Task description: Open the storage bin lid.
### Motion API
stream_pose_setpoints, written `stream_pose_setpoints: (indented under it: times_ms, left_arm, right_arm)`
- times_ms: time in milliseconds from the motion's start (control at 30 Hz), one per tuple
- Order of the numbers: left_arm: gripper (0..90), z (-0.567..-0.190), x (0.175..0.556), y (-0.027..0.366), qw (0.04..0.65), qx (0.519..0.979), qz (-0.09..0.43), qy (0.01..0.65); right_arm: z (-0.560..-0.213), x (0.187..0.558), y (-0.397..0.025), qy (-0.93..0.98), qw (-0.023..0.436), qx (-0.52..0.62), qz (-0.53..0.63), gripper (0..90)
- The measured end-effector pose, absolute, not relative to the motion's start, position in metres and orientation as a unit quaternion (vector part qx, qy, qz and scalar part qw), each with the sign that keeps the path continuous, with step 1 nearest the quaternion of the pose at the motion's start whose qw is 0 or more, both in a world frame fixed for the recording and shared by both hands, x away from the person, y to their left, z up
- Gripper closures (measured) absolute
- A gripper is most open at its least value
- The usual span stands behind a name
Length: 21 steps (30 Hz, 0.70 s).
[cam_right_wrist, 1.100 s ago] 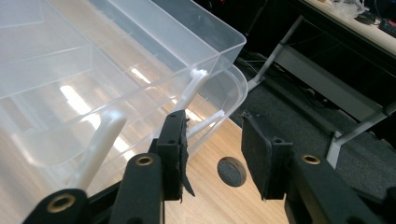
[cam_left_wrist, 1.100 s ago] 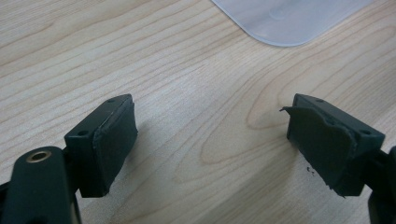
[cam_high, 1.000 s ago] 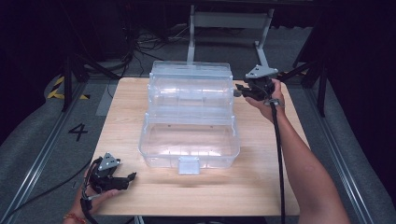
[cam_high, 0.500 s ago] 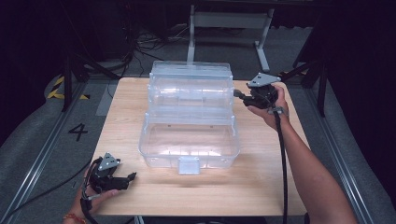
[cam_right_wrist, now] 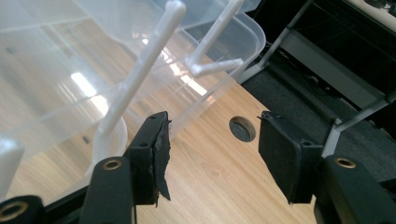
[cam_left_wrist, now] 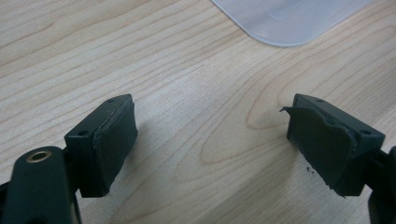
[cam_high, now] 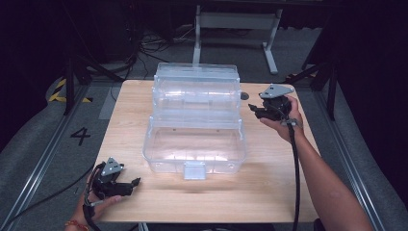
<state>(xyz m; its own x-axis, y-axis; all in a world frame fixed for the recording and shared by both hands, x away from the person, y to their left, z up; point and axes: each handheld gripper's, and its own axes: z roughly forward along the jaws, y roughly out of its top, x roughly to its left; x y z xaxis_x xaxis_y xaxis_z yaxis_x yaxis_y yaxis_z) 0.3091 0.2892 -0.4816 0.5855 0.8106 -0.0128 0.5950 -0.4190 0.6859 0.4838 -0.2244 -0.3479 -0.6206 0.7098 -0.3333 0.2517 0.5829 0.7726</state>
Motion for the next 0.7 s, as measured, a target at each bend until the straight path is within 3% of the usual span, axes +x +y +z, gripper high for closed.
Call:
stream_pose_setpoints:
  times_ms: [700]
  left_arm:
    - [16.4,-0.482,0.309,0.289,0.331,0.826,0.163,0.425]
  right_arm:
    - [-0.367,0.453,-0.249,0.837,0.31,0.294,0.343,39.8]
